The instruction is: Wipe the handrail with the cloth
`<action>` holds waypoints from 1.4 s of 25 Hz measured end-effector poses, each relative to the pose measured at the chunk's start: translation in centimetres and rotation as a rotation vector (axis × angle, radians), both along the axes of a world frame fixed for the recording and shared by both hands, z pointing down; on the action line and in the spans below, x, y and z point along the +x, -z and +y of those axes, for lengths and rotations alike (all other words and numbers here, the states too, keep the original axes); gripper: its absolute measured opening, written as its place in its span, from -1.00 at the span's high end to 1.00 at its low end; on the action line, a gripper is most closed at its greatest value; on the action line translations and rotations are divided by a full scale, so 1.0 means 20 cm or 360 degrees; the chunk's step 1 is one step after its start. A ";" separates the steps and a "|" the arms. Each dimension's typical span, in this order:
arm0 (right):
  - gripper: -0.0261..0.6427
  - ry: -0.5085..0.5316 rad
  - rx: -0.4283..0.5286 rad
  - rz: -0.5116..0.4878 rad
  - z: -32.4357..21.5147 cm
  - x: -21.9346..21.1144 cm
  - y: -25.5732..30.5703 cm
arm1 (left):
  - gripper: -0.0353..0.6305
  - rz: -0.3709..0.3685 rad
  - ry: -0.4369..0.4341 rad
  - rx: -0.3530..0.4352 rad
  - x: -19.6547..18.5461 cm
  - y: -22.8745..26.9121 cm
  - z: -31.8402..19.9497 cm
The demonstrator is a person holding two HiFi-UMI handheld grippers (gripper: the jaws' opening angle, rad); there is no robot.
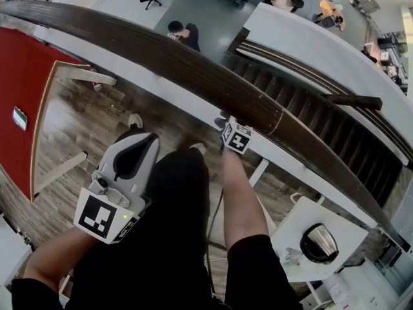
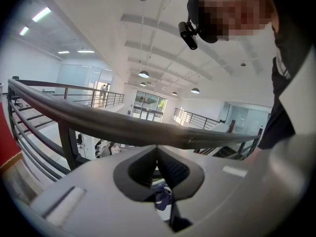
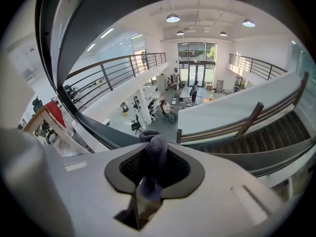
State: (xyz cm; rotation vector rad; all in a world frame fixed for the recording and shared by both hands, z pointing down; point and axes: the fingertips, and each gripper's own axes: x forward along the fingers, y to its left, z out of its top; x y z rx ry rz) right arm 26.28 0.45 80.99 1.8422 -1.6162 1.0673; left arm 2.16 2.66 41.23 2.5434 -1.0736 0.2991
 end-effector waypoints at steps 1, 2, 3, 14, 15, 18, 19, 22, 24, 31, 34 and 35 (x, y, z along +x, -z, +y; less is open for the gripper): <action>0.72 -0.0002 -0.0003 0.0004 0.01 0.02 0.00 | 0.90 -0.0001 -0.0007 0.0002 0.01 0.00 0.00; 0.72 -0.0004 -0.0005 0.0008 0.02 0.03 0.00 | 0.90 -0.0004 -0.0015 0.0001 0.02 0.00 0.00; 0.72 -0.0008 -0.0007 0.0010 0.03 0.04 0.01 | 0.90 -0.0009 -0.0025 0.0000 0.03 0.00 0.00; 0.72 -0.0127 -0.0041 0.0020 0.13 0.23 0.02 | 0.90 0.0033 -0.0121 -0.0011 0.18 0.05 0.01; 0.72 -0.0135 -0.0040 0.0016 0.14 0.24 0.02 | 0.90 0.0022 -0.0126 -0.0013 0.19 0.04 0.01; 0.72 -0.0111 -0.0041 -0.0041 0.16 0.25 0.01 | 0.90 0.0014 -0.0124 -0.0027 0.20 0.04 0.01; 0.72 -0.0095 -0.0043 -0.0073 0.16 0.24 0.01 | 0.90 0.0013 -0.0123 -0.0036 0.21 0.03 0.01; 0.72 -0.0073 -0.0057 -0.0138 0.15 0.21 0.01 | 0.90 0.0025 -0.0131 -0.0048 0.23 0.02 0.02; 0.72 -0.0092 -0.0068 -0.0146 0.15 0.21 0.01 | 0.90 0.0033 -0.0140 -0.0047 0.25 0.01 0.03; 0.72 -0.0183 0.0022 -0.0067 0.19 0.20 0.10 | 0.90 0.0038 -0.0213 -0.0030 0.26 0.02 0.05; 0.72 -0.0222 0.0065 -0.0021 0.23 0.18 0.18 | 0.90 0.0052 -0.0251 -0.0033 0.21 0.05 0.04; 0.73 -0.0239 0.0076 -0.0011 0.25 0.17 0.21 | 0.90 0.0052 -0.0256 -0.0034 0.18 0.05 0.04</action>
